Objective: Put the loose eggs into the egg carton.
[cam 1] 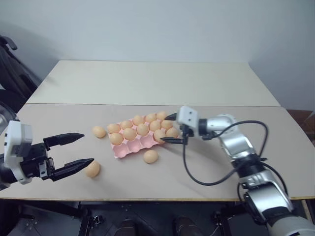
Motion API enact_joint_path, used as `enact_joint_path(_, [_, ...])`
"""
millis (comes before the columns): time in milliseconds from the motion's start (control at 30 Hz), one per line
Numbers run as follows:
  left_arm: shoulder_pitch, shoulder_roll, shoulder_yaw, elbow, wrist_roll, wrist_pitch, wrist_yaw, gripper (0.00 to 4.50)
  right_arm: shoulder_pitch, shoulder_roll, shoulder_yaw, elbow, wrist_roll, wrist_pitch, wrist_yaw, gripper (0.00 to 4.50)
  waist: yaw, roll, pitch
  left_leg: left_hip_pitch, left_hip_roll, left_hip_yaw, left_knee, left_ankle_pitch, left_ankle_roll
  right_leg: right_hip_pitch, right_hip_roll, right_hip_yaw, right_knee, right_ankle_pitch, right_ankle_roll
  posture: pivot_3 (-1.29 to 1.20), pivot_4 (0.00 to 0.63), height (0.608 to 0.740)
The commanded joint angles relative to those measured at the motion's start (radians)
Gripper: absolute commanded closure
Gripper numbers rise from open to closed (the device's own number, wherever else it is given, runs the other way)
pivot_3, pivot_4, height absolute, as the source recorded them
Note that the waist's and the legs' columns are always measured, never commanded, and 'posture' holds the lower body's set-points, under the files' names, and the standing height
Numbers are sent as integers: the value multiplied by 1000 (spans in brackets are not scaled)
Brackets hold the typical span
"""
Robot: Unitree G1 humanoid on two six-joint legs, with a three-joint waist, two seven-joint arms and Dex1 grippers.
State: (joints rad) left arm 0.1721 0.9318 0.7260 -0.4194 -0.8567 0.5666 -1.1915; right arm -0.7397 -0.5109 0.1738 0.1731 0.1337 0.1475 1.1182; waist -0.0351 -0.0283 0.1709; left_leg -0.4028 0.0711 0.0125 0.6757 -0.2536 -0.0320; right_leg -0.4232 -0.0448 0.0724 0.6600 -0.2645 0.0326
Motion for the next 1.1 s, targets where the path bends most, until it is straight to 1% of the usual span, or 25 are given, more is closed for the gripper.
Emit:
enact_joint_path(33, [3,-5,72,16,-35,-31,-42,0,76,-99,-130,-169,188,69,119,22,3,0,0,0,0,0,0,0,0,0,0,0,0,0,0,0,150,740])
enact_joint_path(167, [14,17,108,48,-54,-15,-94,0,185,-236,-244,-262,354,159,235,22,3,0,0,3,0,0,0,0,0,2,0,0,0,0,0,0,150,740])
enact_joint_path(300, [41,25,139,96,-40,-27,-143,0,280,-340,-318,-294,421,195,287,22,-6,0,0,4,0,0,0,0,0,2,0,1,0,0,0,0,150,740])
enact_joint_path(400, [72,21,177,132,-17,-38,-152,0,333,-373,-348,-312,423,200,262,22,-13,0,0,4,0,0,0,0,0,2,1,1,1,-1,0,0,150,740])
enact_joint_path(567, [113,10,215,133,-14,-39,-155,0,362,-373,-348,-352,422,211,212,22,-10,0,0,4,0,1,0,0,0,2,1,1,1,-1,0,0,150,740])
enact_joint_path(667, [121,9,206,123,-14,-40,-154,0,344,-350,-291,-371,388,204,179,22,-8,0,0,3,0,1,0,0,0,2,0,1,1,-1,0,0,150,740])
enact_joint_path(767, [123,13,171,96,-14,-36,-160,0,310,-306,-196,-381,324,180,142,22,-9,0,0,4,0,1,0,0,0,2,1,1,1,-1,0,0,150,740])
enact_joint_path(900, [131,21,125,69,-14,-30,-183,0,252,-220,-38,-366,170,105,81,22,-11,0,0,3,0,1,0,0,0,1,1,1,1,-1,0,0,150,740])
enact_joint_path(1033, [119,51,78,48,-19,-17,-207,0,204,-124,134,-378,16,79,17,22,-9,0,0,3,0,1,0,0,0,0,1,1,2,-1,0,0,150,740])
enact_joint_path(1100, [116,63,65,47,-11,-21,-220,0,193,-96,175,-379,-21,70,3,22,-5,0,0,2,0,0,0,0,0,0,1,1,2,-1,0,0,150,740])
